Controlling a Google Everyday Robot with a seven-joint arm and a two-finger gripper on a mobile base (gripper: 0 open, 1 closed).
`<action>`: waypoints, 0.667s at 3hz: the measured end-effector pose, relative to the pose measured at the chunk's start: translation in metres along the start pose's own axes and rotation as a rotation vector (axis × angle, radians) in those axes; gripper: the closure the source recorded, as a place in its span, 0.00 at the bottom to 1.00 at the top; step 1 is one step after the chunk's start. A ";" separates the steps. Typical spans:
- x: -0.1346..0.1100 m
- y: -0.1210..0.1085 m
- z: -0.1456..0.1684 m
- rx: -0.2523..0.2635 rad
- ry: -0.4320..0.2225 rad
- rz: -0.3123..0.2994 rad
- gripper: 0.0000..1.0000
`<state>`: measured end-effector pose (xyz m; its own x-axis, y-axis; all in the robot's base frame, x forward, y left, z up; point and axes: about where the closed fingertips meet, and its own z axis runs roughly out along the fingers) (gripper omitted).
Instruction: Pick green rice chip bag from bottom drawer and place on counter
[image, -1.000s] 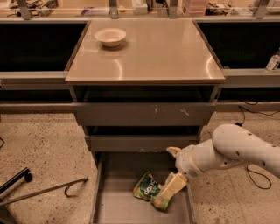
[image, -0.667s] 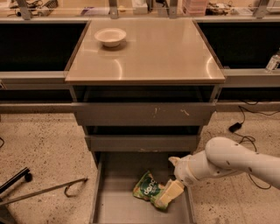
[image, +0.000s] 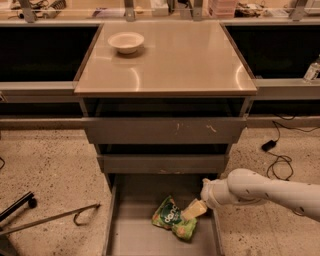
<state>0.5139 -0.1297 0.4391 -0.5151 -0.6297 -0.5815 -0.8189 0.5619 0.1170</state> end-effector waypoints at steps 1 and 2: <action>0.023 -0.025 0.033 0.014 -0.076 0.084 0.00; 0.023 -0.025 0.033 0.014 -0.075 0.084 0.00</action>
Offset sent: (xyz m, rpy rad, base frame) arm 0.0173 -0.0103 -0.0285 0.0574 -0.0174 -0.0710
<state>0.5306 -0.1403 0.3959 -0.5610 -0.5380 -0.6292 -0.7696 0.6189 0.1569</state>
